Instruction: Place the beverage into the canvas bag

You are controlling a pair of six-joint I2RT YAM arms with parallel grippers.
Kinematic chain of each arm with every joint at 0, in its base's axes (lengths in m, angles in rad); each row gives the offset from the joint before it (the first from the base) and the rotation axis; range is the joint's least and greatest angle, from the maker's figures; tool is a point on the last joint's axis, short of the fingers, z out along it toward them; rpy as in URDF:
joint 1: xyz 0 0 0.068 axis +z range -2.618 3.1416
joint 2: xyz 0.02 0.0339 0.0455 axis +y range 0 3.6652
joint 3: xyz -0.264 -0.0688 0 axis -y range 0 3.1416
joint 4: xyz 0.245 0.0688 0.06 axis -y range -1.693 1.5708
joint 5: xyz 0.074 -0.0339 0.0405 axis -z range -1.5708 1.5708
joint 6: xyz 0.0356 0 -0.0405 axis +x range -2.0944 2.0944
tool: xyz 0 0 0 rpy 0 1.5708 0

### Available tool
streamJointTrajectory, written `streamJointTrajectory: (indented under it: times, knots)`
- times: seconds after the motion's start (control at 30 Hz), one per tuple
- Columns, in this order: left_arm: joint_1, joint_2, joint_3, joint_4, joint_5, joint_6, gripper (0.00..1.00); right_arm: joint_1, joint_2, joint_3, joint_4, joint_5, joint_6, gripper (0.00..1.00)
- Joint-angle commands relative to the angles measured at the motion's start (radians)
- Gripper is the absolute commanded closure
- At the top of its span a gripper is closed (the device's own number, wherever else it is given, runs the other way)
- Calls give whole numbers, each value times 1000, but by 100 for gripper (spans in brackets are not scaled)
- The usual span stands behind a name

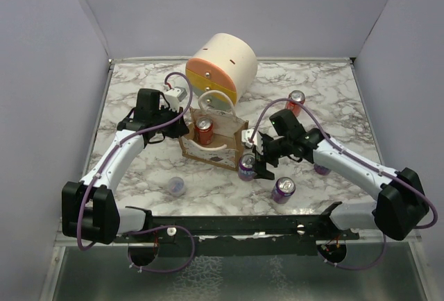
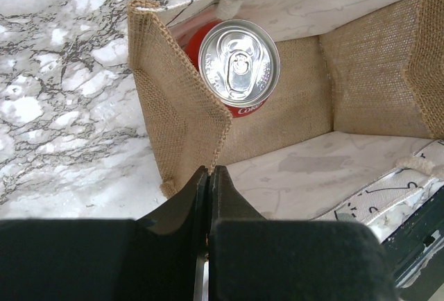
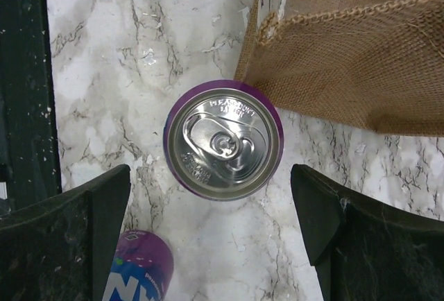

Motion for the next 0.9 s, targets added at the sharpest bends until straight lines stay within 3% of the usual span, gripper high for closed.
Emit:
streamJointTrajectory:
  times: [0.0, 0.47, 0.87]
  knots:
    - [4, 21, 29, 6, 37, 6, 100, -2, 57, -2, 79, -26, -7, 4]
    - [4, 19, 30, 0, 18, 15, 100, -2, 128, 7, 156, -82, 27, 28]
    - [4, 6, 10, 0, 6, 46, 100, -2, -25, 64, 33, -43, 27, 76]
